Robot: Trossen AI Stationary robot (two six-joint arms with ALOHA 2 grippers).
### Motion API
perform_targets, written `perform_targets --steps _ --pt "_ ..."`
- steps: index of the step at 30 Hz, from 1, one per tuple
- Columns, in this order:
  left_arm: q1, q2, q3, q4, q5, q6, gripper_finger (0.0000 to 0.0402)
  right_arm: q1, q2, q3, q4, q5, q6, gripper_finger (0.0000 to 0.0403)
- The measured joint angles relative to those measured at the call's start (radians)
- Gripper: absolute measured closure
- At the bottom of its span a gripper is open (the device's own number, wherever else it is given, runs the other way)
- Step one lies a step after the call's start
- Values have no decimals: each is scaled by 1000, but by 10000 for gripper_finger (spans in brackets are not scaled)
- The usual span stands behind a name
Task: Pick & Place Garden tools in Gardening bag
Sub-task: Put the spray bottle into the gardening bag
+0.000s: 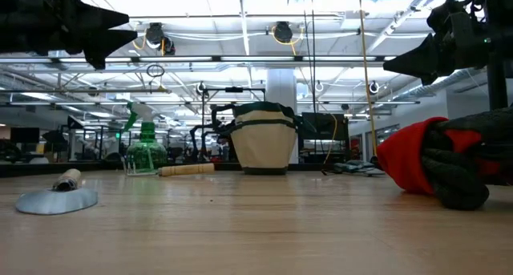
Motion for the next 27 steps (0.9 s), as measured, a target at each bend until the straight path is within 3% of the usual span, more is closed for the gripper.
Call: perform_targets --steps 10,17,27 --pt "0 275 428 -560 -144 0 185 0 0 0 8 0 0 403" --pt "5 518 692 -832 -279 -4 185 0 0 0 8 0 0 403" --pt "171 744 957 -1064 -253 -41 185 0 0 0 8 0 0 403"
